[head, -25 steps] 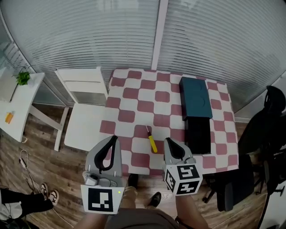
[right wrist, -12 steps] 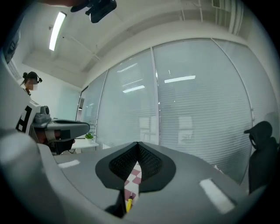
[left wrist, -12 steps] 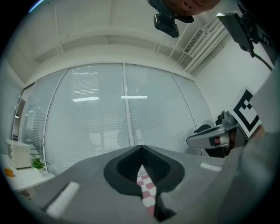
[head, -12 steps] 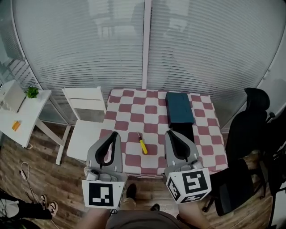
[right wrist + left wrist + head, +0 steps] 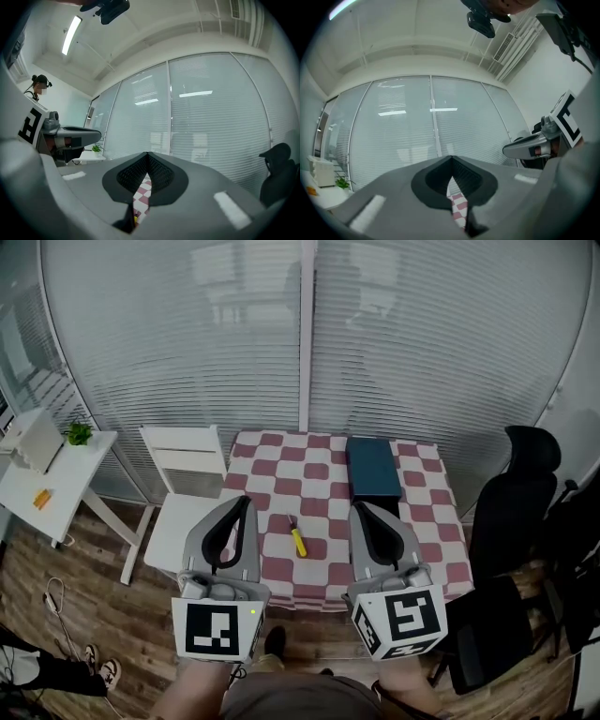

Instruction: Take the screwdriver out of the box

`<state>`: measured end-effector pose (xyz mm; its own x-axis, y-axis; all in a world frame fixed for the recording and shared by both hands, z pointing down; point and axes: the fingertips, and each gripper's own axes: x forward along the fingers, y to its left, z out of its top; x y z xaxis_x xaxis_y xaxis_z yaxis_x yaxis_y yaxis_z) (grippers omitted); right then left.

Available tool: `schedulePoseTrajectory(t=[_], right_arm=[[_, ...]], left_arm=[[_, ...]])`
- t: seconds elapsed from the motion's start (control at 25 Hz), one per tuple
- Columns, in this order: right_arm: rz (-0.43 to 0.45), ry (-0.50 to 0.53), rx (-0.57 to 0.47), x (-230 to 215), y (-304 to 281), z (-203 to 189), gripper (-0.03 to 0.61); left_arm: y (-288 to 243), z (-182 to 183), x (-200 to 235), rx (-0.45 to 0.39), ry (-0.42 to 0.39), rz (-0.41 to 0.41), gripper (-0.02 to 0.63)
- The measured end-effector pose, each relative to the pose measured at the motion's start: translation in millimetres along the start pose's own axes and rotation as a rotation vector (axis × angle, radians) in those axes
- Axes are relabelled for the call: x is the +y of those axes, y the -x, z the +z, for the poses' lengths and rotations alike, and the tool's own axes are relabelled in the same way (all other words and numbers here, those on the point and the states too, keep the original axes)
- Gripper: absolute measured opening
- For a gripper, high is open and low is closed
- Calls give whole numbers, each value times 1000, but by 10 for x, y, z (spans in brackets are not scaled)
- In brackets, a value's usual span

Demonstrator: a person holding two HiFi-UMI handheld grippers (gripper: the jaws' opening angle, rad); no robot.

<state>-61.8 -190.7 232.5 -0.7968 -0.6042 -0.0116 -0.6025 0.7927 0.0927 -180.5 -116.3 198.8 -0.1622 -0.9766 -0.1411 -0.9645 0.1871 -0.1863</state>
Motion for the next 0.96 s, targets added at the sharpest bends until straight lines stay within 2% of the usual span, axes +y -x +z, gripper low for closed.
schedulePoseTrajectory(t=[0.96], right_arm=[[15,-20,-2,8,-66,-82,23]], left_arm=[[-73,-100,26,22,-17,1,0]])
